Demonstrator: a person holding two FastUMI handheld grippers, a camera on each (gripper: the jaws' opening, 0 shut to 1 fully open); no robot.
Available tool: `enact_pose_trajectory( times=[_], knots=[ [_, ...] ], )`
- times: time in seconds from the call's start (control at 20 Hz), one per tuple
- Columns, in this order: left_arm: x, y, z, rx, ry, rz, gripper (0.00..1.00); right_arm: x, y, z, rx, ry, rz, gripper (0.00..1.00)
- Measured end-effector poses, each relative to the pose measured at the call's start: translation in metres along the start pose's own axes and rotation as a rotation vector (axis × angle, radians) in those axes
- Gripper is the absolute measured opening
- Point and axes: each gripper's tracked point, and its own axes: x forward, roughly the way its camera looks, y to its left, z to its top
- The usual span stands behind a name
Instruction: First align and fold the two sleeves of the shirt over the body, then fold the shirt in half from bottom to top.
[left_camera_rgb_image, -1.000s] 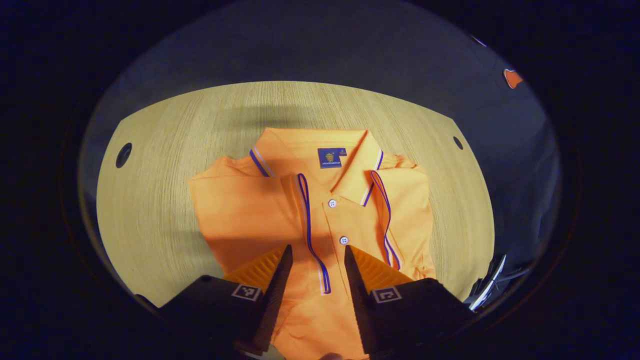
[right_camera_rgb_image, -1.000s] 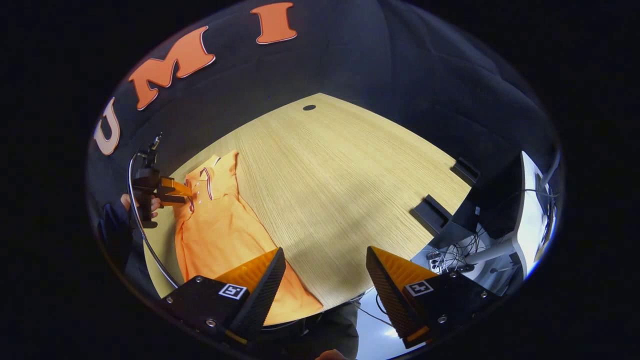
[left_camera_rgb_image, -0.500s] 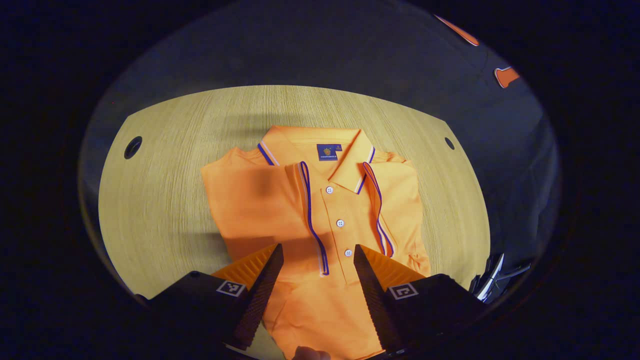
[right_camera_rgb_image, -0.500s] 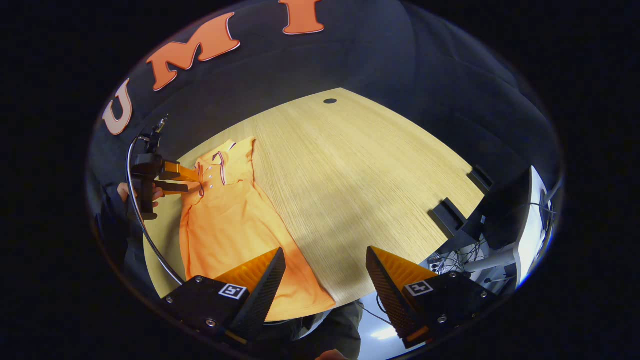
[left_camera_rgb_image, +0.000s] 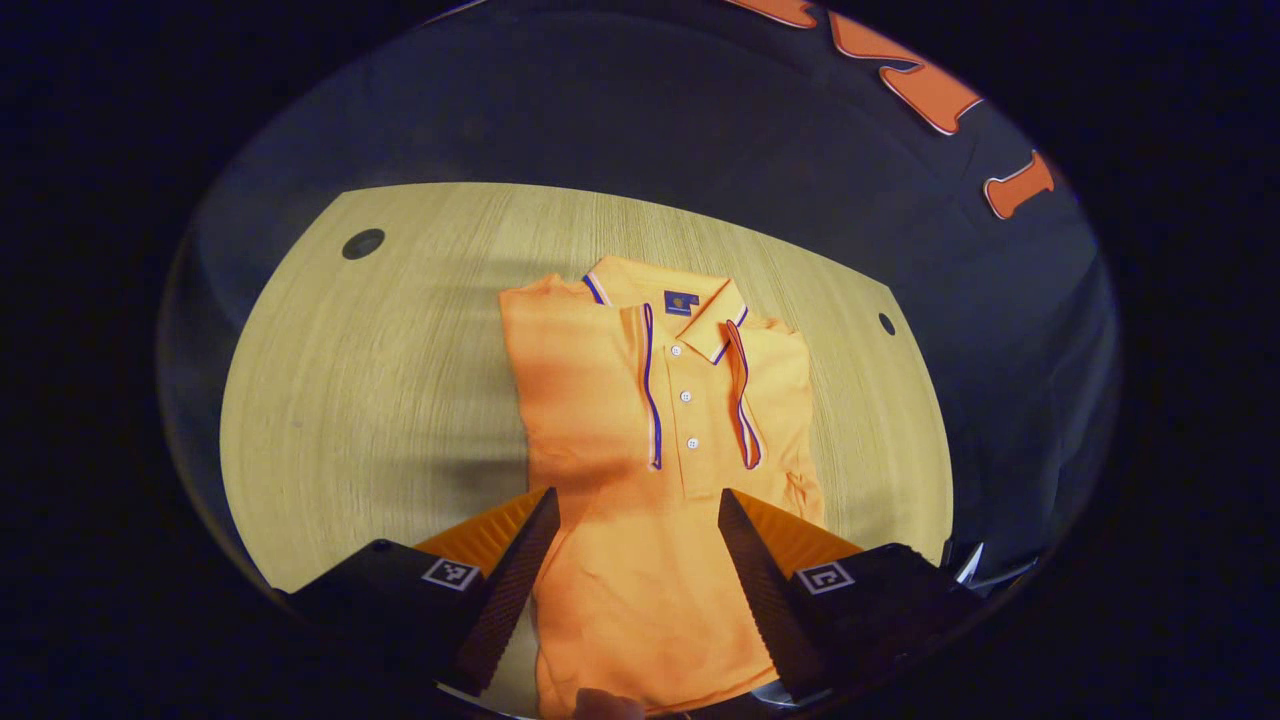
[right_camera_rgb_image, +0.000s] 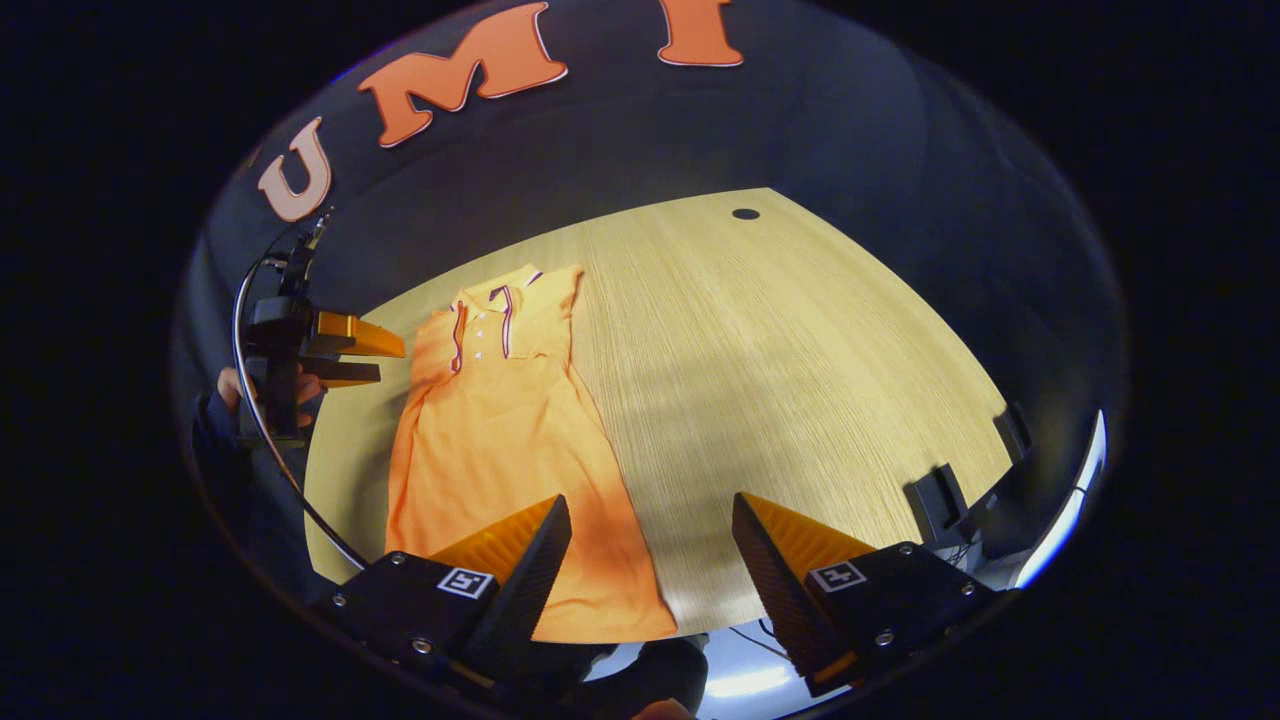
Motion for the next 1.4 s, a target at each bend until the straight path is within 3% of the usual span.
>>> enact_pose_trajectory(
  times=[0.7,0.75,0.9,1.15,1.4],
  knots=[
    [-0.072,-0.009,-0.133,0.153,-0.097,0.05,0.99,0.021,0.018,-0.044,-0.191,0.106,0.171,0.99],
    [-0.076,-0.011,-0.149,0.157,-0.088,0.042,0.99,0.021,0.019,-0.049,-0.209,0.118,0.181,0.99],
    [-0.083,0.007,-0.181,0.17,-0.06,0.126,0.99,0.025,0.02,-0.062,-0.257,0.135,0.197,0.99],
    [-0.084,0.02,-0.237,0.108,0.011,0.155,0.99,0.031,0.024,-0.083,-0.31,0.16,0.224,0.99],
    [-0.082,0.033,-0.287,0.108,0.096,0.187,0.99,0.031,0.021,-0.102,-0.345,0.193,0.223,0.99]
  ],
)
